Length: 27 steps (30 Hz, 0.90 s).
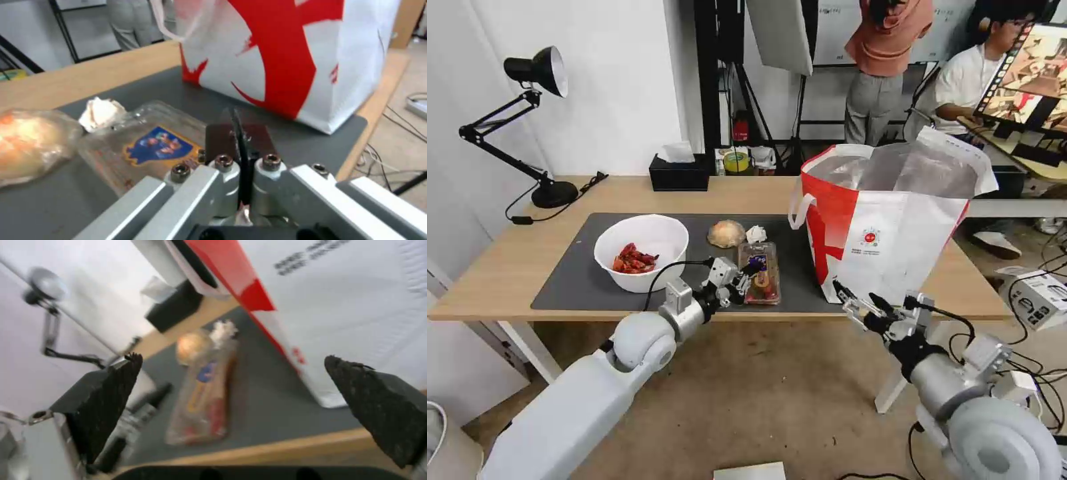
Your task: Pick up the trash from the table and place it into the takeout bag.
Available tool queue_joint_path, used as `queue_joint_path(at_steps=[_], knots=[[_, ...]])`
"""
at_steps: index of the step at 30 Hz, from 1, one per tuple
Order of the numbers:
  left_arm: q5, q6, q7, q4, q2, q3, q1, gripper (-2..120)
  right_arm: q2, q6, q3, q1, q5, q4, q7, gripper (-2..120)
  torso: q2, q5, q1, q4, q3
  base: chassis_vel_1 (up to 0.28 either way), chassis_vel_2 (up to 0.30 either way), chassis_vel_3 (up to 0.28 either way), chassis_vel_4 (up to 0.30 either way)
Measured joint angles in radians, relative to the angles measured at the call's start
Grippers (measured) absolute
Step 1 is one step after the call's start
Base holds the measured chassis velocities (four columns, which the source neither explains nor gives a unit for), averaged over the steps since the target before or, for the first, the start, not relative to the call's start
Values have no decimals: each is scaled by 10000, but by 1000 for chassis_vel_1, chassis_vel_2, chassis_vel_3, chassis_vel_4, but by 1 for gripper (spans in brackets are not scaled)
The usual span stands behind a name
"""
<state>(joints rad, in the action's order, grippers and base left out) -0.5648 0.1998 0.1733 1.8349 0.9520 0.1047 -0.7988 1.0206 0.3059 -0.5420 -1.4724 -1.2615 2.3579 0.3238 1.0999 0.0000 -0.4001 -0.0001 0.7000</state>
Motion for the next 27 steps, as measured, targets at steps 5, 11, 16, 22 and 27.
queue_joint_path(at_steps=[5, 11, 16, 22, 27], knots=[[199, -40, 203, -48, -137, 157, 56, 0, -11, -175, 445, 861, -1320, -278, 62, 100, 0, 0, 0, 1, 0, 0, 0, 0, 0], [250, -45, 191, -175, -206, 337, 107, 0, -4, -320, 1141, 1847, -2133, -777, 181, 100, 0, 0, 0, 1, 1, 0, 0, 0, 0], [269, -58, 133, -365, -246, 430, 117, 0, 42, -338, 1909, 2877, -2513, -1516, 612, 100, 0, 0, 0, 1, 1, 0, 0, 0, 0], [271, -74, 102, -476, -298, 509, 178, 0, 173, -252, 2522, 3988, -2691, -2224, 1144, 100, 0, -1, 0, 1, 1, 0, 0, 0, 0], [269, -75, 68, -562, -301, 540, 204, 0, 326, 157, 2999, 4964, -2856, -2952, 1761, 100, 0, -1, 0, 2, 1, 0, 0, 0, 0]])
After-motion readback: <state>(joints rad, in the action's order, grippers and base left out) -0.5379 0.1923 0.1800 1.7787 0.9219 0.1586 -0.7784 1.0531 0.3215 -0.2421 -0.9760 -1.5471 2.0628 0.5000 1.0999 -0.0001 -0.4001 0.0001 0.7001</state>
